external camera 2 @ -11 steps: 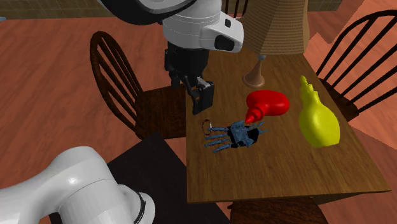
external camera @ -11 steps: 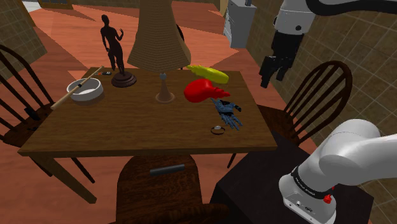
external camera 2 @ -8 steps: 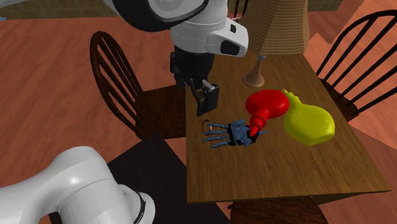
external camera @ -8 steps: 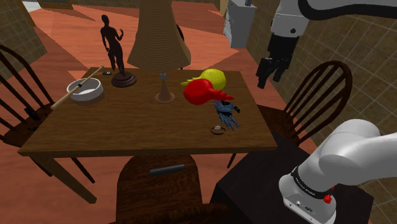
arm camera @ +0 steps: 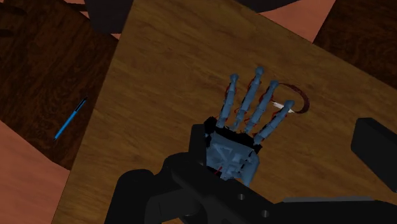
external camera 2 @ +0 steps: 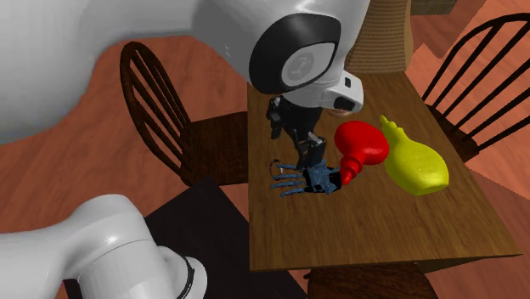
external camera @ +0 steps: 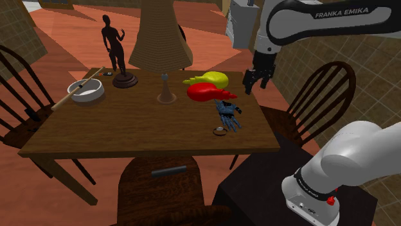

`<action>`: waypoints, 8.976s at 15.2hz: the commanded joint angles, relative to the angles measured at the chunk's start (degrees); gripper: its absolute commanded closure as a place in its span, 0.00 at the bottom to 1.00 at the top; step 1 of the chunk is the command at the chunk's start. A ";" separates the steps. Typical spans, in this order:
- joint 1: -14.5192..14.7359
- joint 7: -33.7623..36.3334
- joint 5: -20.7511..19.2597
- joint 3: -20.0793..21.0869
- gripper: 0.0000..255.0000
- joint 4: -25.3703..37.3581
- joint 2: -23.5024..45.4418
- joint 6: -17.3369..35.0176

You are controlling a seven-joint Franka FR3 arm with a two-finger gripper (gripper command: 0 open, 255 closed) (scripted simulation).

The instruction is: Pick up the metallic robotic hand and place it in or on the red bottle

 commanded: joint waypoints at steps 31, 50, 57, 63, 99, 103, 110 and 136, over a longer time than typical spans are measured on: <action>-3.81 -2.44 -1.23 -4.11 0.00 5.40 35.80 30.15; -3.76 -2.09 -1.71 -4.15 1.00 7.56 31.05 23.26; -3.75 -1.91 -1.97 -4.12 1.00 9.95 28.02 17.85; -3.74 -1.79 -2.12 -4.07 1.00 12.47 25.90 13.21; -2.54 0.89 -0.13 -2.51 1.00 73.08 55.74 -17.59; -2.46 0.87 -0.17 -2.51 1.00 68.58 54.84 -13.99; -2.36 0.84 -0.19 -2.49 1.00 62.06 54.11 -8.20; -2.44 0.82 -0.15 -2.49 0.00 64.58 55.36 -9.47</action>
